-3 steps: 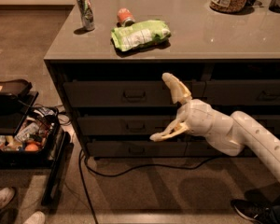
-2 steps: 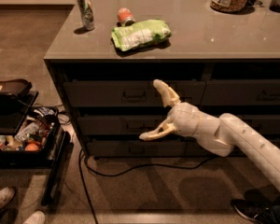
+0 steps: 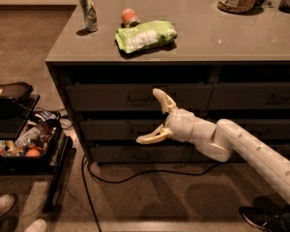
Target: Open bottom drawer
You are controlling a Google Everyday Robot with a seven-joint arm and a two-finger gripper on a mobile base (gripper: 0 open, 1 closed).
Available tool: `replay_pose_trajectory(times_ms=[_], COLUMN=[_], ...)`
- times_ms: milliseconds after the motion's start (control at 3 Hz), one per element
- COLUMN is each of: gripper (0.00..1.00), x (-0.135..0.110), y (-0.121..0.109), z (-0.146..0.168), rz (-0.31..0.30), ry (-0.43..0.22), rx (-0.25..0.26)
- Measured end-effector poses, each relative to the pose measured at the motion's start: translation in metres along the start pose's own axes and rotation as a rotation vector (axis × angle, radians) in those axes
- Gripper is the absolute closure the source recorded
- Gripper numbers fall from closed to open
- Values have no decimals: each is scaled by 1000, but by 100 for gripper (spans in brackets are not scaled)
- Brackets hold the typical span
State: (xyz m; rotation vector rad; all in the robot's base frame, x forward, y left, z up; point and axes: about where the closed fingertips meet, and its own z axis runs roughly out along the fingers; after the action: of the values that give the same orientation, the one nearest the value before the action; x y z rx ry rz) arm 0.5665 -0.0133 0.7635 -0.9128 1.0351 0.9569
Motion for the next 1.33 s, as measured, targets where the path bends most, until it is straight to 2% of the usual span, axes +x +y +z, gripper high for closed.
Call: replay_pose_trajectory(times_ms=[333,667,1000,1333], gripper=[0,0,0,0], x=[29,97,144,150], y=[-7,-21,-33,-37], z=[-2,-26,-52,-58], rz=[11,94,156,160], ry=[118,366,530,547], rx=[47,148,238,256])
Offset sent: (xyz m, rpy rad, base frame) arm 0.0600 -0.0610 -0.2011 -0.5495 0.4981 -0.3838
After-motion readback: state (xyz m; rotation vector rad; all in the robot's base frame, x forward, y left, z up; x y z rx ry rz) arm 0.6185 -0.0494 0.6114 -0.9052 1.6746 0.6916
